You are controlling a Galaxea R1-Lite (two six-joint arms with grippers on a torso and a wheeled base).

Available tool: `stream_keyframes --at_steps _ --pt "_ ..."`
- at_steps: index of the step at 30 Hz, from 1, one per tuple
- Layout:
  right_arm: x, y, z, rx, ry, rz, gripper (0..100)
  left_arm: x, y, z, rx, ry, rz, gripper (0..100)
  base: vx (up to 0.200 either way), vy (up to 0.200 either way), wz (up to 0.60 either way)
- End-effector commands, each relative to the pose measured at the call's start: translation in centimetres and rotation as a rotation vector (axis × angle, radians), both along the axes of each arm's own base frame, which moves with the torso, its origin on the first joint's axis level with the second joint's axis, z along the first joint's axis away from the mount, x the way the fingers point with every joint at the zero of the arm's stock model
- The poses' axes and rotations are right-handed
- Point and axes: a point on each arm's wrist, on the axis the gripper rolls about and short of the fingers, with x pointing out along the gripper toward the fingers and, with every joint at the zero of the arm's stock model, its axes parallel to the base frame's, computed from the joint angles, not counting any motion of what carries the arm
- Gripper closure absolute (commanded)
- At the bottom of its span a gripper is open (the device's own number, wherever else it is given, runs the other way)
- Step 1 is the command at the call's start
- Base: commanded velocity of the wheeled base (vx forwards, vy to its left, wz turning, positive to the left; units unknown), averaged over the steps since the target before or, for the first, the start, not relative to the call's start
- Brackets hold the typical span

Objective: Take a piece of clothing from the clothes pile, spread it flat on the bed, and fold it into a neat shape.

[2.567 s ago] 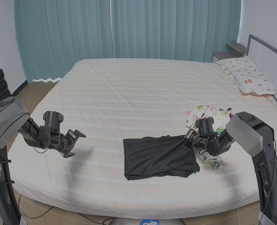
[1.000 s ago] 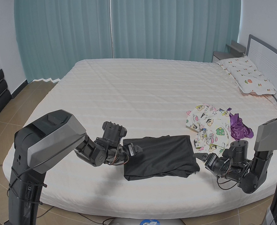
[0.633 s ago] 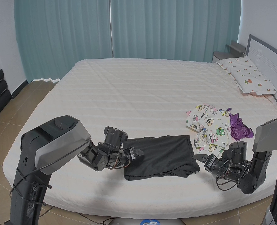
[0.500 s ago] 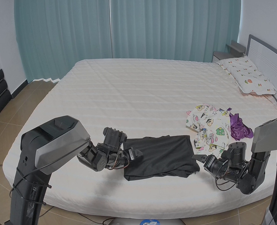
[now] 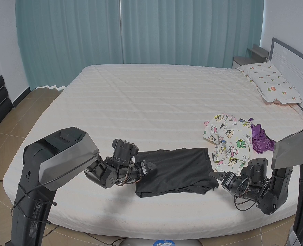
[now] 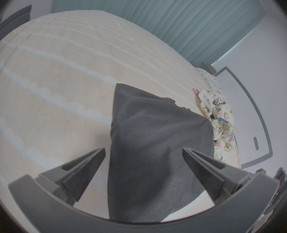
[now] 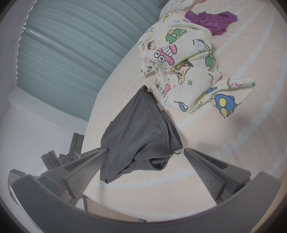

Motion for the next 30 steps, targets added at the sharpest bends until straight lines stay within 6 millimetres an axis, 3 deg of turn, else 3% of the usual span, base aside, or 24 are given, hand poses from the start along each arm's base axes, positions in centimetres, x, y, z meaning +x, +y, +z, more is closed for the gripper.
stream_keyframes --at_steps 1,11,12,30 --pt "0.0 0.0 -0.5 -0.004 0.015 0.003 0 -0.5 -0.2 -0.3 -0.014 -0.019 -0.013 0 0.0 0.0 0.0" --pt "0.0 0.1 -0.6 -0.005 0.016 0.003 0 -0.6 -0.6 -1.6 0.004 -0.045 -0.05 0 0.0 0.0 0.0" --pt "0.0 0.1 -0.6 -0.005 0.016 0.003 0 -0.5 -0.6 -1.7 0.009 -0.048 -0.053 100 0.0 0.0 0.0" --pt "0.0 -0.2 -0.8 -0.004 0.028 -0.005 0 -1.4 -0.1 -0.4 0.039 -0.055 0.015 100 0.0 0.0 0.0"
